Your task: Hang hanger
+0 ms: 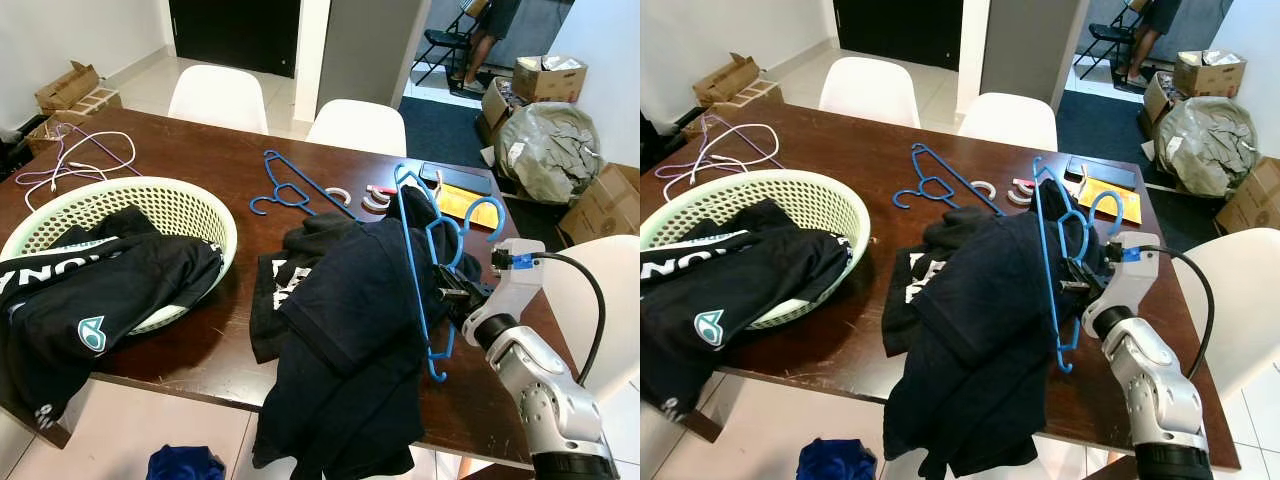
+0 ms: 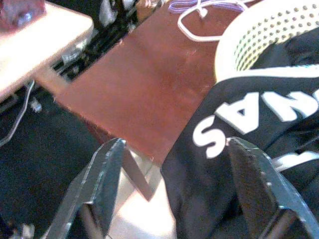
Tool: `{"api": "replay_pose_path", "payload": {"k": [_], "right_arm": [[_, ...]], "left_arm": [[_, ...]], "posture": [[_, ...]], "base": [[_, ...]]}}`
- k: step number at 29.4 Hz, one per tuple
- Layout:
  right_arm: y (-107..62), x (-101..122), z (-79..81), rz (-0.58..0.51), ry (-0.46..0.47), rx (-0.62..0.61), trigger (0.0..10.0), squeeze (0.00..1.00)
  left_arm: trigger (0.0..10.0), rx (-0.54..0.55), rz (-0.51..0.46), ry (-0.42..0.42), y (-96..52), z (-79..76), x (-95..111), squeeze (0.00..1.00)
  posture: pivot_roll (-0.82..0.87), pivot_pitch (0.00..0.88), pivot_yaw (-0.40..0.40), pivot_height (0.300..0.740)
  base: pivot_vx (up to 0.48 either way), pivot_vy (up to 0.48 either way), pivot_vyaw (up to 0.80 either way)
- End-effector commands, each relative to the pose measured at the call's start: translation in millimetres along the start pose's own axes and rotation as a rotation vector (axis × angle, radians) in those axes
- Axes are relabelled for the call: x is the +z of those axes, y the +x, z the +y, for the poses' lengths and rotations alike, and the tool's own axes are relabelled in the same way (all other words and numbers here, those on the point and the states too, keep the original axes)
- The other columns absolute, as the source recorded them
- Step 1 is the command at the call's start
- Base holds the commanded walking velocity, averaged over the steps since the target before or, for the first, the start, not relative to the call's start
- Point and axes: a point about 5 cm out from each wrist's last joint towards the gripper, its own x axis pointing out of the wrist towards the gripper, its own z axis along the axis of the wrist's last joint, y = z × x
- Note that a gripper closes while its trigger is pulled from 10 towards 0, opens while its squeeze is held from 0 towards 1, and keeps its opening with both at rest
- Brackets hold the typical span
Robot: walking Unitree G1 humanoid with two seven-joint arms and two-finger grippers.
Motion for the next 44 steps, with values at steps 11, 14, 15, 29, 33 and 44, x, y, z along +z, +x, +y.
{"api": "replay_pose_path", "payload": {"k": [11,14,15,29,33,44], "right_arm": [[0.6,-2,-2.9,0.001,0.012,-0.010,10.0,0.00],[1.0,-2,-2.8,0.002,0.012,-0.010,10.0,0.00],[1.2,-2,-2.9,0.002,0.012,-0.010,10.0,0.00],[2.3,-2,-3.5,0.003,0.011,-0.006,10.0,0.00],[2.3,-2,-3.6,0.003,0.012,-0.007,10.0,0.00],[2.2,-3,-4.2,0.008,0.009,-0.005,10.0,0.00]], "left_arm": [[10.0,-0.250,0.179,0.038,-22.6,-80.6,-34,0.00],[10.0,-0.211,0.242,0.044,-25.5,-82.0,-46,0.00],[10.0,-0.164,0.252,0.048,-26.1,-79.1,-48,0.00],[10.0,0.190,-0.036,0.101,-28.3,-38.2,7,0.00],[10.0,0.179,-0.103,0.104,-25.6,-37.0,20,0.00],[10.0,0.097,0.048,0.098,-33.7,-55.5,-7,0.00]], "posture": [[0.12,0.078,-0.087,0.740],[0.12,0.076,-0.085,0.740],[0.12,0.076,-0.085,0.740],[0.13,0.075,-0.090,0.740],[0.12,0.070,-0.086,0.740],[0.13,0.068,-0.088,0.740]], "base": [[0.000,0.000,0.00],[0.000,0.000,0.00],[0.000,0.000,0.00],[0.000,0.000,0.00],[0.000,0.000,0.00],[0.000,0.000,0.00]]}}
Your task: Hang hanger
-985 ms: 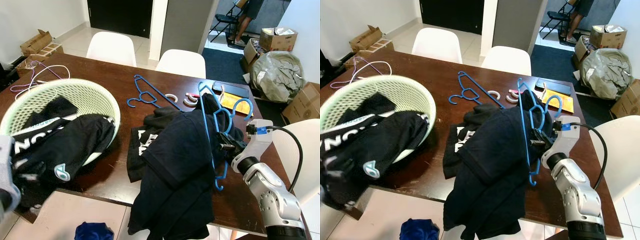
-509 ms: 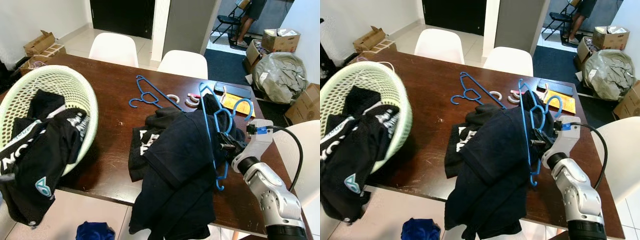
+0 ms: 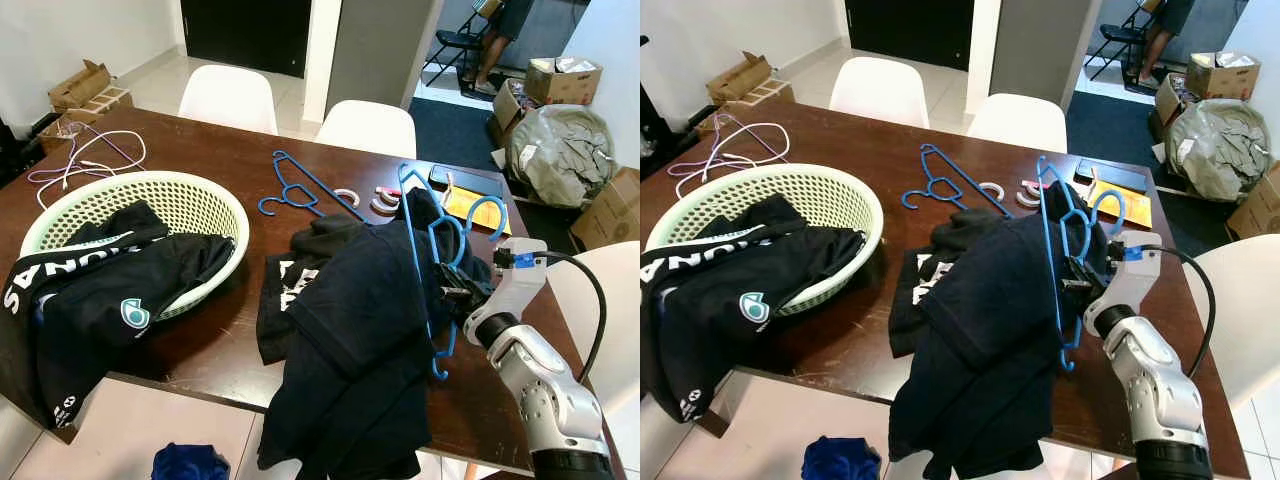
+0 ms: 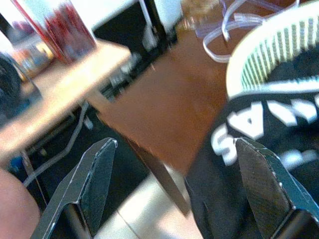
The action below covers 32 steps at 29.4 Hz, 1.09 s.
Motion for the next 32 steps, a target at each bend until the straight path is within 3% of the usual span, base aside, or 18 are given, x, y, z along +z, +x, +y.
{"api": "replay_pose_path", "payload": {"k": [1,4,8,13,17,24,32], "right_arm": [[0.0,-4,-2.2,0.012,0.006,-0.004,10.0,0.00],[-0.2,-4,-2.0,0.015,0.006,-0.001,10.0,0.00],[0.0,-3,-1.9,0.015,0.007,-0.001,10.0,0.00],[0.3,-3,-1.5,0.015,0.007,0.000,10.0,0.00],[0.3,-3,-1.3,0.011,0.008,-0.003,10.0,0.00],[0.2,-2,-1.5,0.009,0.009,-0.005,10.0,0.00],[-0.6,-2,-1.5,0.007,0.005,-0.007,10.0,0.00]], "left_arm": [[10.0,-0.051,0.062,0.000,-4.8,-10.1,-11,0.00],[10.0,-0.127,0.222,0.020,-22.1,-30.4,-46,0.00],[10.0,-0.123,0.228,0.025,-22.7,-31.8,-50,0.00],[10.0,-0.083,0.194,0.040,-12.7,-25.6,-48,0.00],[10.0,0.022,0.125,0.065,2.0,-10.3,-38,0.00],[10.0,0.079,0.146,0.098,15.1,5.2,-43,0.00],[10.0,0.028,0.139,0.073,26.0,-5.9,-47,0.00]], "posture": [[0.13,0.068,-0.088,0.740],[0.13,0.069,-0.086,0.740],[0.13,0.070,-0.090,0.740],[0.13,0.072,-0.091,0.740],[0.12,0.072,-0.088,0.740],[0.11,0.075,-0.090,0.740],[0.10,0.075,-0.088,0.740]], "base": [[0.000,0.000,0.00],[0.000,0.000,0.00],[0.000,0.000,0.00],[0.000,0.000,0.00],[0.000,0.000,0.00],[0.000,0.000,0.00],[0.000,0.000,0.00]]}}
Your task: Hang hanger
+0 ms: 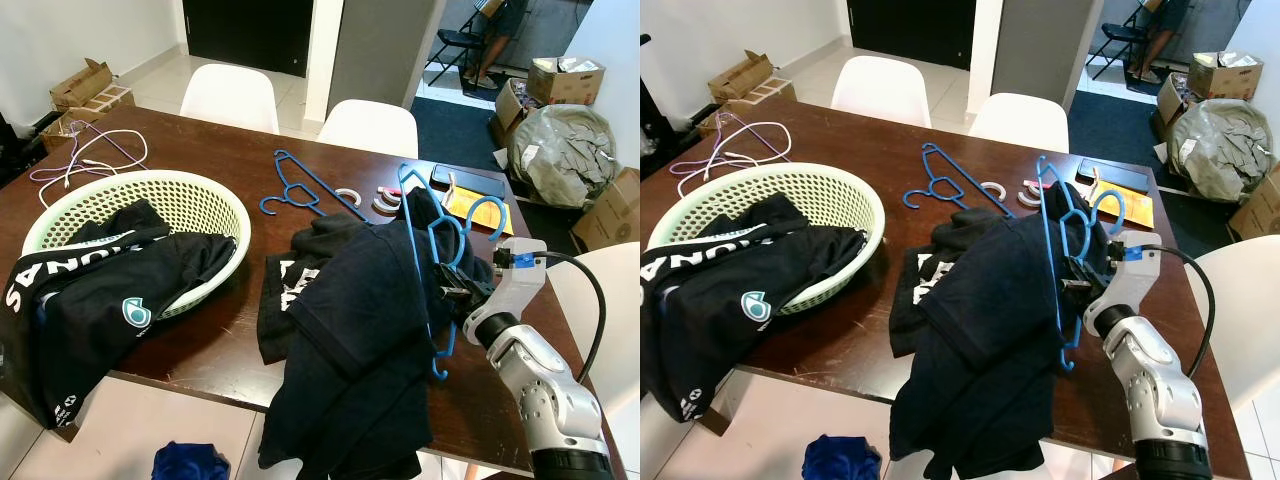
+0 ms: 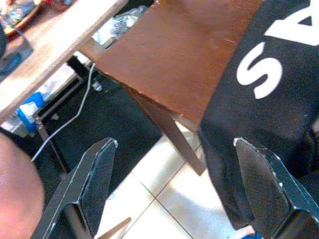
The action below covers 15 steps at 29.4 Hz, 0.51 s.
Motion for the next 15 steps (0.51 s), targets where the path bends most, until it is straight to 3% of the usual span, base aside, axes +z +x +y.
{"api": "replay_pose_path", "payload": {"k": [1,15], "right_arm": [[-0.6,-2,-0.9,0.007,0.003,-0.005,10.0,0.00],[-2.9,-1,-1.4,0.005,0.002,-0.009,10.0,0.00]], "left_arm": [[10.0,-0.026,-0.001,0.003,2.2,-5.0,-2,0.00],[10.0,-0.165,-0.018,-0.003,3.4,-31.1,-2,0.00]], "posture": [[0.10,0.075,-0.088,0.740],[0.09,0.084,-0.085,0.740]], "base": [[0.000,0.000,0.00],[0.000,0.000,0.00]]}}
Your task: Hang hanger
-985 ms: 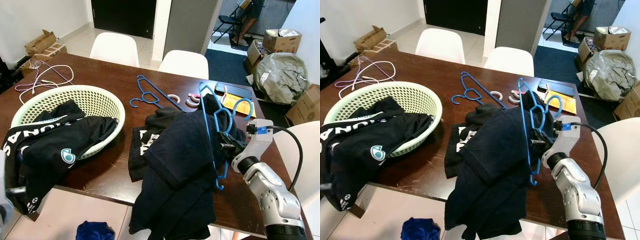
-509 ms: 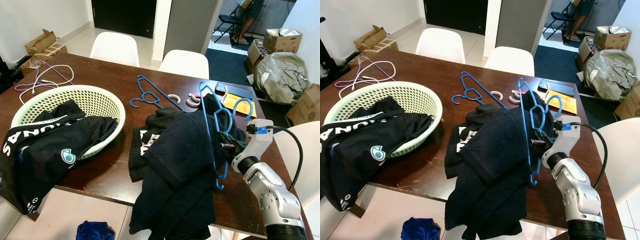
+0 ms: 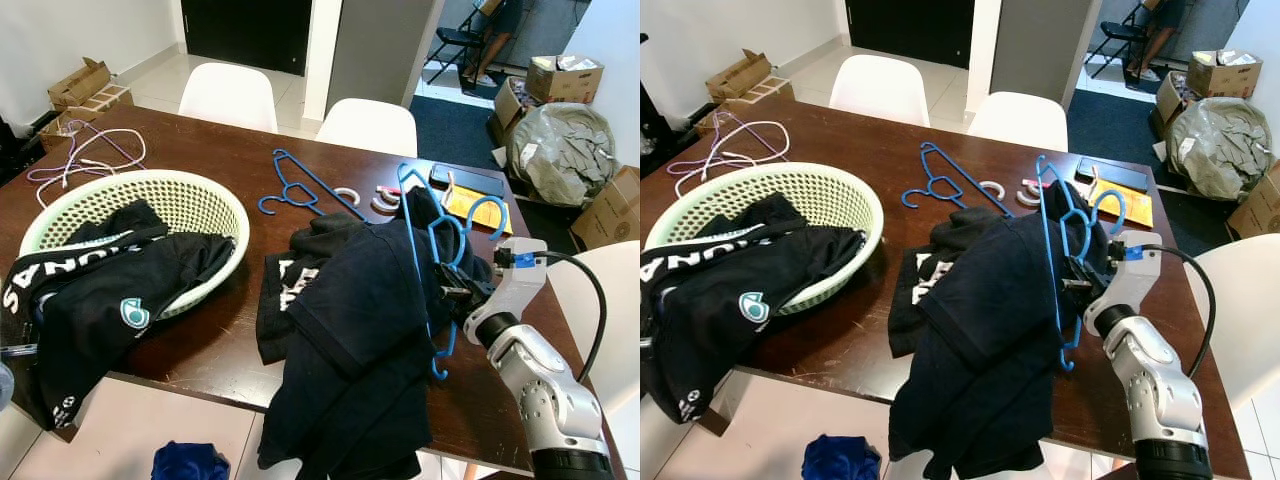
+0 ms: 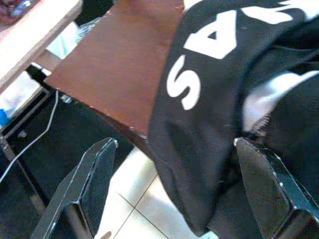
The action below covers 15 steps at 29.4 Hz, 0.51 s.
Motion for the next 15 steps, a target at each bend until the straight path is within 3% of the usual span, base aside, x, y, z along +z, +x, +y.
{"api": "replay_pose_path", "payload": {"k": [1,10,15], "right_arm": [[-2.6,-2,-1.8,0.011,0.004,-0.009,10.0,0.00],[-2.6,-2,-1.8,0.011,0.005,-0.009,10.0,0.00],[-3.1,-1,-2.5,0.009,0.000,-0.012,10.0,0.00]], "left_arm": [[10.0,-0.034,0.023,-0.004,0.2,-6.3,-7,0.00],[10.0,-0.097,0.019,-0.011,1.2,-17.5,-9,0.00],[10.0,-0.064,0.016,-0.001,7.3,-12.5,-10,0.00]], "posture": [[0.09,0.084,-0.085,0.740],[0.09,0.085,-0.083,0.740],[0.07,0.088,-0.087,0.740]], "base": [[0.000,0.000,0.00],[0.000,0.000,0.00],[0.000,0.000,0.00]]}}
